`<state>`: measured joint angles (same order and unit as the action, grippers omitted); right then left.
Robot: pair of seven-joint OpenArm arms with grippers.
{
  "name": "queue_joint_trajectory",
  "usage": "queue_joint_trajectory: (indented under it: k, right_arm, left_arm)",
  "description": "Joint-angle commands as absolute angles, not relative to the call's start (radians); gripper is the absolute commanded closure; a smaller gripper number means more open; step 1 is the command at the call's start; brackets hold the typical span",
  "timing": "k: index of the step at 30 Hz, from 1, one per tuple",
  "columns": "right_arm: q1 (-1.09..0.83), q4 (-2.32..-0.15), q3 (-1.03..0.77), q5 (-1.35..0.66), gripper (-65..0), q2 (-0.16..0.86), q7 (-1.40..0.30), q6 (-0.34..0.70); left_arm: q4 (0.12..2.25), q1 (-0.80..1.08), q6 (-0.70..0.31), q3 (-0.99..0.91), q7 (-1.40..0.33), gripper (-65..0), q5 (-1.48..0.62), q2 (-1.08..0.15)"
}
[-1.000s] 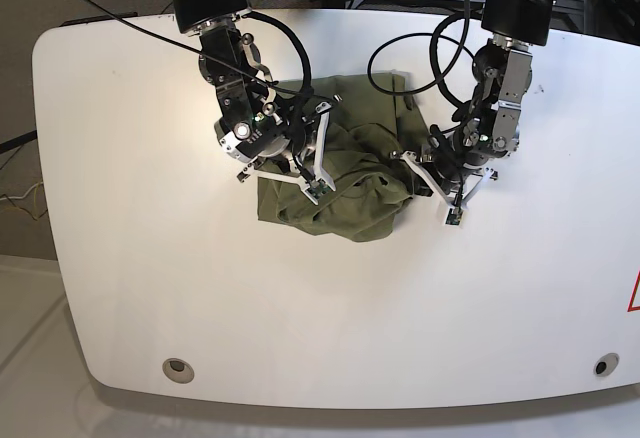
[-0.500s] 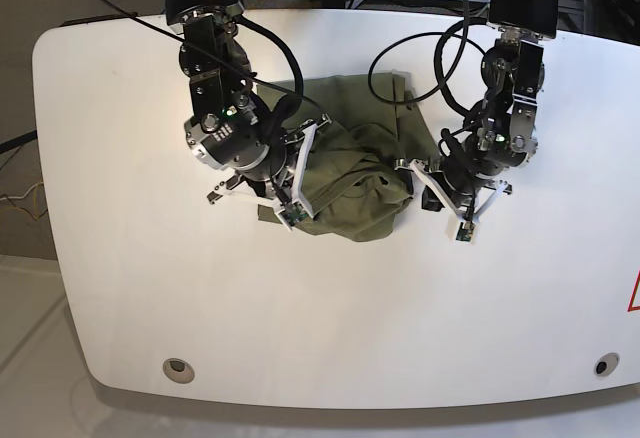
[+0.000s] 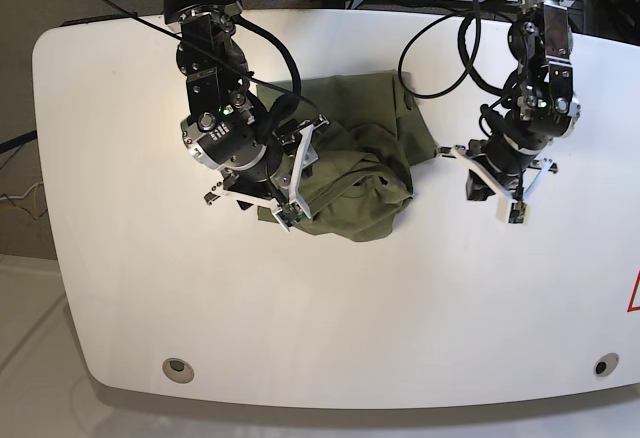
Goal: Fold the T-shirt properly
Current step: 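Open the left gripper and raise it off the shirt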
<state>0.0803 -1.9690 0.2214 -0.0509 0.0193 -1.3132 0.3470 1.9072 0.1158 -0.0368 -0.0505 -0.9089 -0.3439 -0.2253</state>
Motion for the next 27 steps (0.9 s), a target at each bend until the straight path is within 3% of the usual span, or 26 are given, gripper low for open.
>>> queue_joint_trajectory:
  k: [1,14,21,27]
  right_arm:
    - [0.102,-1.983,0.220,-0.053,-38.8,0.019,-1.239,0.346]
    - [0.209,-1.784,0.179,-0.053,-39.4,0.019,-1.109,0.346]
    - [0.254,-1.652,0.127,-0.054,-39.4,0.021,-1.043,0.355]
    - [0.268,-1.610,0.124,-0.061,-39.4,0.047,-1.032,0.357]
  left_arm:
    - [1.931,0.150,-0.041,-0.091,-0.892,-1.2,-0.352,-0.232]
    - [1.934,0.291,-0.081,-0.223,-0.892,-2.2,-0.352,-0.232]
    - [1.936,0.341,-0.084,-0.289,-0.892,-15.0,-0.352,-0.232]
    - [1.936,0.355,-0.085,-0.321,-0.892,-15.3,-0.352,-0.232]
